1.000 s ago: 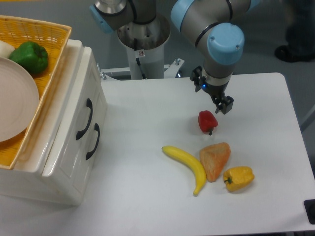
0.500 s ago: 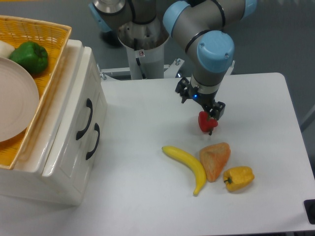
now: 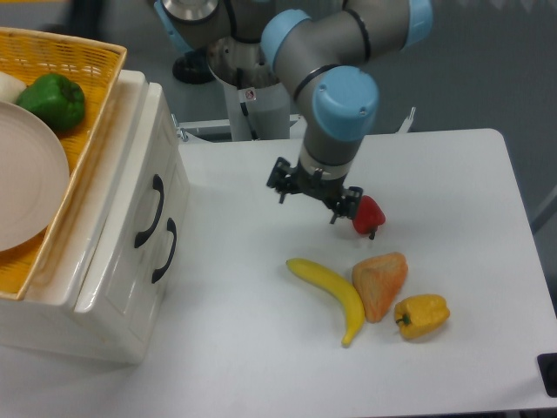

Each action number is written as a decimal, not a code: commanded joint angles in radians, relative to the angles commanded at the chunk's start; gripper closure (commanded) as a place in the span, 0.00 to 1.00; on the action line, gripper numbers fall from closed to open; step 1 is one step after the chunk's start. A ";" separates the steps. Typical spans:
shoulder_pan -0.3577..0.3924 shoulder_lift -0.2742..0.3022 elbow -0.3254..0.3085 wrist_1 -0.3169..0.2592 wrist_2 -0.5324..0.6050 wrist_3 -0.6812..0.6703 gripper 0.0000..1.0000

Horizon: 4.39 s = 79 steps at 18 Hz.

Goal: Slide the top white drawer open

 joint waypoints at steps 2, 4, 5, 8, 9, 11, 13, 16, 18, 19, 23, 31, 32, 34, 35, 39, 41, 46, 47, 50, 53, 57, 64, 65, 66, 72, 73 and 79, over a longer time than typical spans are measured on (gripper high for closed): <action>-0.012 -0.003 0.009 0.000 -0.052 -0.032 0.00; -0.017 -0.003 0.009 -0.002 -0.081 -0.074 0.00; -0.029 -0.003 0.009 -0.002 -0.097 -0.092 0.00; -0.049 -0.003 0.011 -0.003 -0.120 -0.103 0.00; -0.052 -0.003 0.009 -0.005 -0.129 -0.109 0.00; -0.054 -0.002 0.011 -0.006 -0.167 -0.144 0.00; -0.054 0.005 0.011 -0.006 -0.212 -0.190 0.00; -0.066 0.011 0.009 -0.008 -0.244 -0.281 0.00; -0.095 0.012 0.011 -0.006 -0.240 -0.330 0.00; -0.098 0.014 0.011 -0.005 -0.236 -0.351 0.00; -0.109 0.012 0.012 -0.003 -0.232 -0.416 0.00; -0.155 0.020 0.014 -0.011 -0.233 -0.470 0.00; -0.163 0.018 0.015 -0.011 -0.232 -0.470 0.00; -0.173 0.017 0.015 -0.011 -0.233 -0.468 0.00; -0.176 0.017 0.015 -0.011 -0.233 -0.468 0.00; -0.180 0.017 0.012 -0.015 -0.232 -0.462 0.00; -0.183 0.015 0.012 -0.017 -0.227 -0.459 0.00; -0.193 0.018 0.012 -0.018 -0.193 -0.456 0.00; -0.195 0.018 0.012 -0.018 -0.186 -0.454 0.00; -0.210 0.018 0.012 -0.018 -0.175 -0.454 0.00; -0.213 0.018 0.012 -0.018 -0.175 -0.454 0.00; -0.215 0.018 0.011 -0.018 -0.175 -0.454 0.00; -0.213 0.014 0.002 -0.020 -0.166 -0.453 0.00; -0.213 0.012 0.002 -0.020 -0.166 -0.453 0.00; -0.213 0.011 0.002 -0.020 -0.166 -0.453 0.00; -0.213 0.011 0.003 -0.026 -0.167 -0.453 0.00; -0.213 0.012 0.006 -0.026 -0.169 -0.451 0.00; -0.218 0.009 0.009 -0.031 -0.166 -0.450 0.00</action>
